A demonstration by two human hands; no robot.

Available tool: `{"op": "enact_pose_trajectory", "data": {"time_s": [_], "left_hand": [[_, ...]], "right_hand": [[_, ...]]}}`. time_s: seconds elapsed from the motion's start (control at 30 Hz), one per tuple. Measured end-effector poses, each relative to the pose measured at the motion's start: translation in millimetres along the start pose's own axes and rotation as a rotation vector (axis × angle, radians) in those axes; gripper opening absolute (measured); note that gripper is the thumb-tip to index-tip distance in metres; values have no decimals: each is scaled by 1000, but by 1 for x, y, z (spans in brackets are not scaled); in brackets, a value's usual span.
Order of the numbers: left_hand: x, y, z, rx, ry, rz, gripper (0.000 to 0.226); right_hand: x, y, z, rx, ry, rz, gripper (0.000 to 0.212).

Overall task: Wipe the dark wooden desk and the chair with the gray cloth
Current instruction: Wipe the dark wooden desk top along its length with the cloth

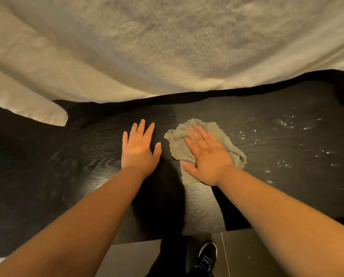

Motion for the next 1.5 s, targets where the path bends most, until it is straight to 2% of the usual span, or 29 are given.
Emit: {"op": "enact_pose_trajectory", "data": {"time_s": [0.1,0.17,0.3,0.43,0.63,0.7,0.8,0.9,1.17,1.23,1.4,1.5], "left_hand": [[2,4,-3,-25,6,-50,71],[1,3,-2,-17,6,-29,71],[-1,1,-2,26,-14,-24,71],[1,3,-2,45,-14,-30,73],[-1,2,-4,63,-11,-15,73],[0,1,-3,75,-11,-6,73],[0,1,-4,91,-17,-12,76],[-2,0,-5,96,-17,-49,78],[-3,2,-7,97,-53,-39,79],[-2,2,-6,101,-56,-45,78],[-1,1,-5,109,-50,-56,79],[0,1,-5,113,-51,-70,79]], "right_hand": [[-22,-10,-29,-25,235,-37,90],[-13,-8,-26,-30,276,-80,87],[33,12,13,3,75,-67,82],[15,7,4,29,-69,-46,85],[-28,-20,-60,-1,336,-58,91],[-15,-14,-47,-12,321,-99,90],[6,0,-2,-43,180,-60,87],[-2,1,11,21,106,-37,88],[-42,-40,-99,4,425,-41,89],[-36,-38,-100,9,372,-55,86],[12,-8,-29,51,-19,-39,78],[-3,-11,-29,87,-133,-50,84]]}}
Point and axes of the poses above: each hand's wrist, its own z-axis away from the middle knuckle, its own y-axis out of the palm, x = y × z, the point moved 2 cm from there along -z, towards the middle knuckle, and after that the axes turned 5 degrees about -y, right-handed, at the moved point
